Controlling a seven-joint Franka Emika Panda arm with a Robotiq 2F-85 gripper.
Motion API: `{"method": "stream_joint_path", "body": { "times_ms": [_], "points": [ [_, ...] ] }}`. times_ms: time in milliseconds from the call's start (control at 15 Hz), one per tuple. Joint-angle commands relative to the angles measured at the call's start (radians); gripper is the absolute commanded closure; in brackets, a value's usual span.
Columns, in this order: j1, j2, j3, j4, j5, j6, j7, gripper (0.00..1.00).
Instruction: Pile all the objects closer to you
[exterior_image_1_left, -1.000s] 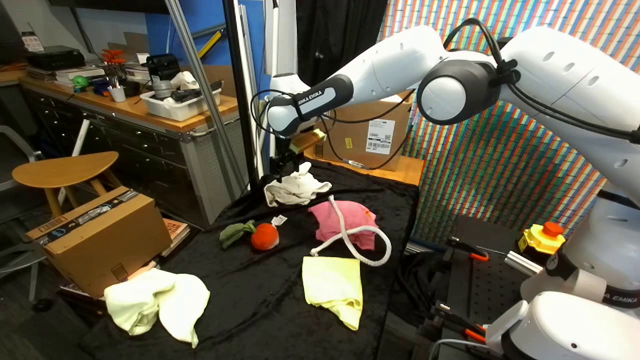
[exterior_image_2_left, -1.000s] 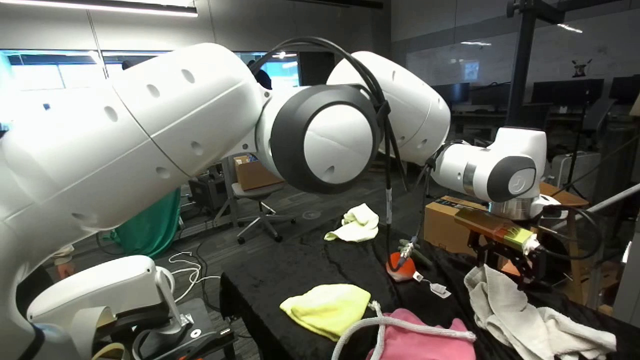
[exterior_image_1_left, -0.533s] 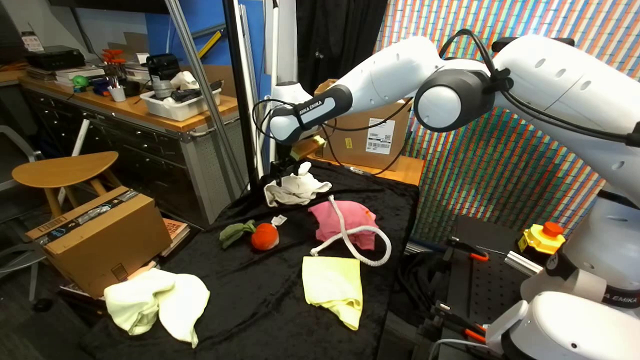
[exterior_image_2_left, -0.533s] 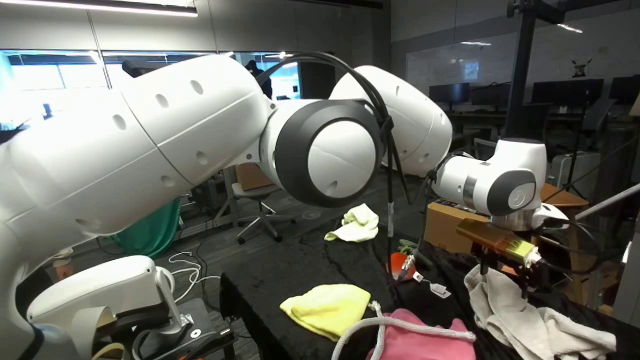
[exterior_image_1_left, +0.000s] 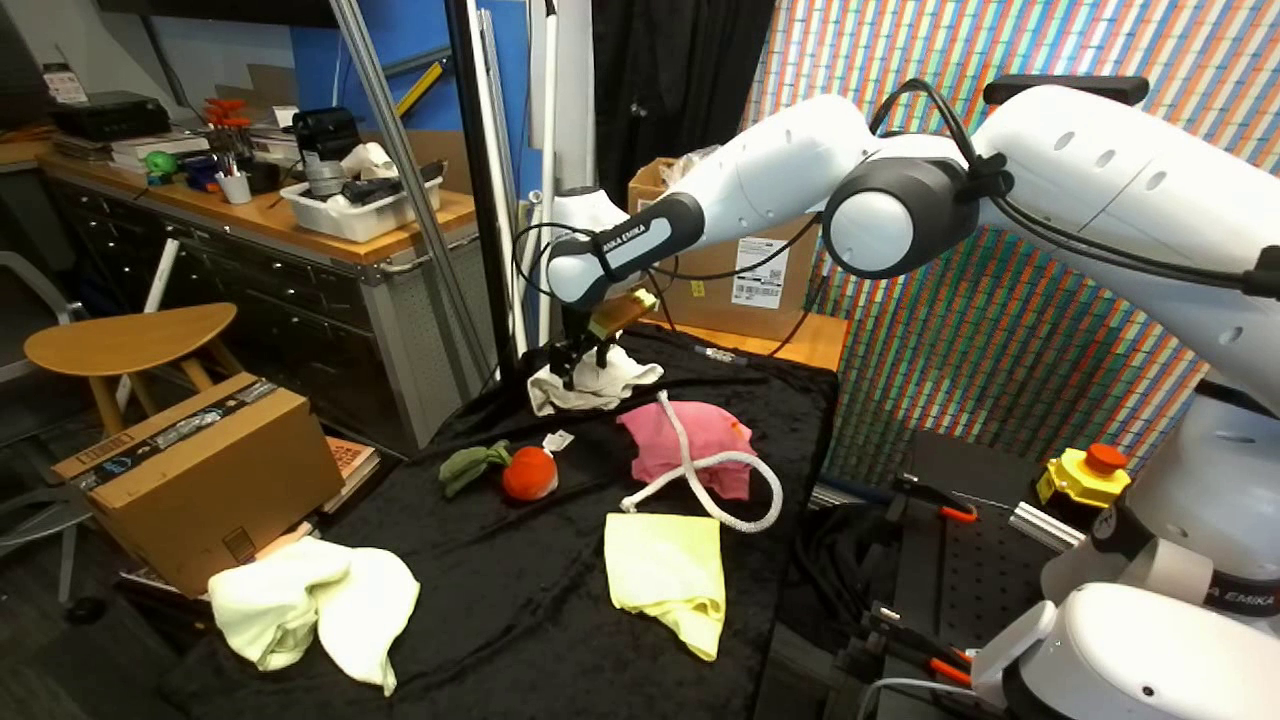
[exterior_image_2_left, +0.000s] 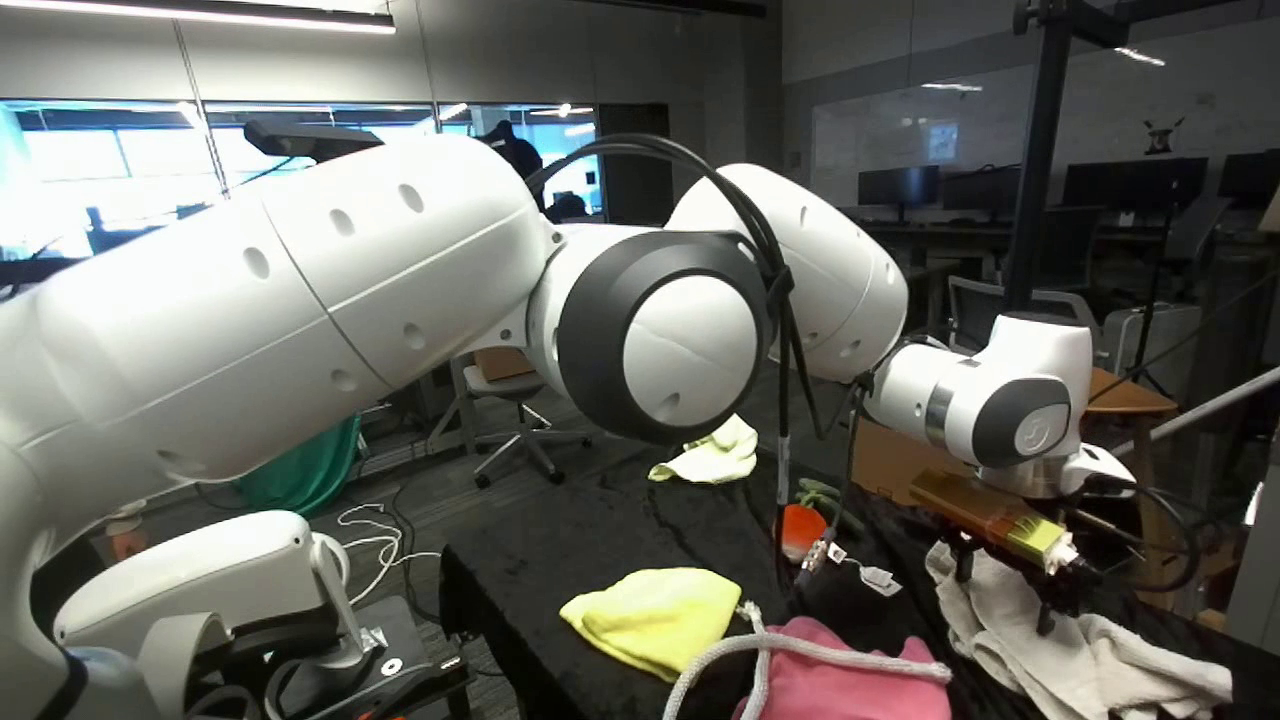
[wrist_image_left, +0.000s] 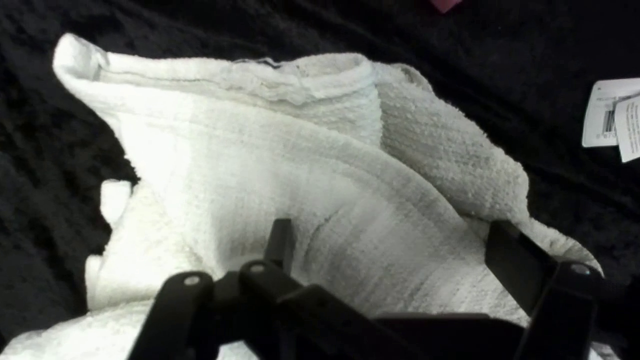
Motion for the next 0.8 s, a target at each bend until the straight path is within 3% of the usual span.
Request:
{"method": "stream_joint_path", "body": {
  "times_ms": [0, 467, 600, 733],
  "points": [
    [-0.005, 0.038, 0.013, 0.05, 0.017, -0.001, -0.01, 0.0],
    [-0.003, 0.046, 0.02, 0.058, 0.017, -0.008, -0.014, 0.01],
    [-0.002, 0.047, 0.021, 0.06, 0.017, -0.012, -0.014, 0.26],
    [-0.002, 0.047, 0.023, 0.062, 0.019, -0.016, -0.016, 0.37]
  ]
}}
